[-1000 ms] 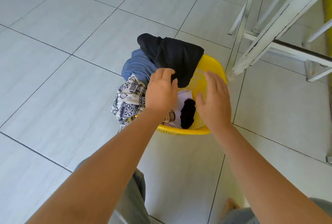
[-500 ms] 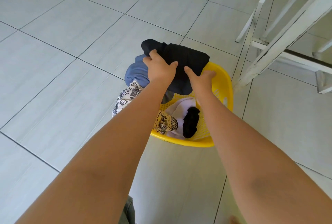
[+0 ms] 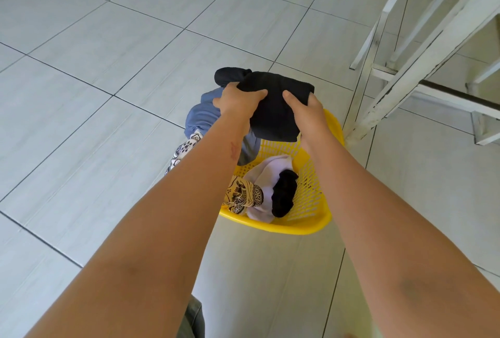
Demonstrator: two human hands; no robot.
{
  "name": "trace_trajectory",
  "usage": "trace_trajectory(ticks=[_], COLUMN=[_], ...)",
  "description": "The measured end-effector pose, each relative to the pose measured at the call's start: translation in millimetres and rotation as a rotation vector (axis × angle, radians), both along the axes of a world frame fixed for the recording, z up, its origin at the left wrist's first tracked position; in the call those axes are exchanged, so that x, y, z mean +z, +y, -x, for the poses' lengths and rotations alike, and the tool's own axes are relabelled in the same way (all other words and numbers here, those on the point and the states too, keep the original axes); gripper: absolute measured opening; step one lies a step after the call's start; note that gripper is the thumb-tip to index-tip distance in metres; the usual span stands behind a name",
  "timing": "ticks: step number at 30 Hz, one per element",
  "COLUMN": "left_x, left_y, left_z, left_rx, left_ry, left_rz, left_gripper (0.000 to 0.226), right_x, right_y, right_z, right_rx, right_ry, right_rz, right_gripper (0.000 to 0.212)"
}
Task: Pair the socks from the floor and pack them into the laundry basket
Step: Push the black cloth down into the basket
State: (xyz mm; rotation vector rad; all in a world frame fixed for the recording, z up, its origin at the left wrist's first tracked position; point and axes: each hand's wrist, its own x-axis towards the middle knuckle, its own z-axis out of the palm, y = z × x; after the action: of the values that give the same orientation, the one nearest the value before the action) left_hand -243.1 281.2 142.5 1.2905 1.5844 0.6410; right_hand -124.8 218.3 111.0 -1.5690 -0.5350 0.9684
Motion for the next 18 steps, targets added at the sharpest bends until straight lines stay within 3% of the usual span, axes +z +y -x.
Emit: trace_trajectory(ticks=[8,12,15,18], left_x=[25.0,28.8,22.8,15.3], left_y=[-0.6,-2.3,-7.2,-12.5], left_z=[-0.5,4.7,8.7,14.3], left_rx=[0.061,0.042,-0.007,-0.059], left_ry=[-0.558,-0.654,-0.644,-0.639], left_rz=[0.127,0.105,0.023,-0.033], left_gripper=[0.051,0.043,0.039,0.04], right_x=[27.0,36.6,41.7,51.0], right_y=[1.3,-10.1,-31.6,-55.8], right_z=[-7.1,-7.4,-4.3,-4.0], right_rx=[0.049,0.066,0.062,-0.095], right_ry=[-0.05,-0.122,-0.357,-0.806], right_rz=[-0.094,-0.086,0.121,0.318], right_gripper=[0.048,0.05,0.055,0.077])
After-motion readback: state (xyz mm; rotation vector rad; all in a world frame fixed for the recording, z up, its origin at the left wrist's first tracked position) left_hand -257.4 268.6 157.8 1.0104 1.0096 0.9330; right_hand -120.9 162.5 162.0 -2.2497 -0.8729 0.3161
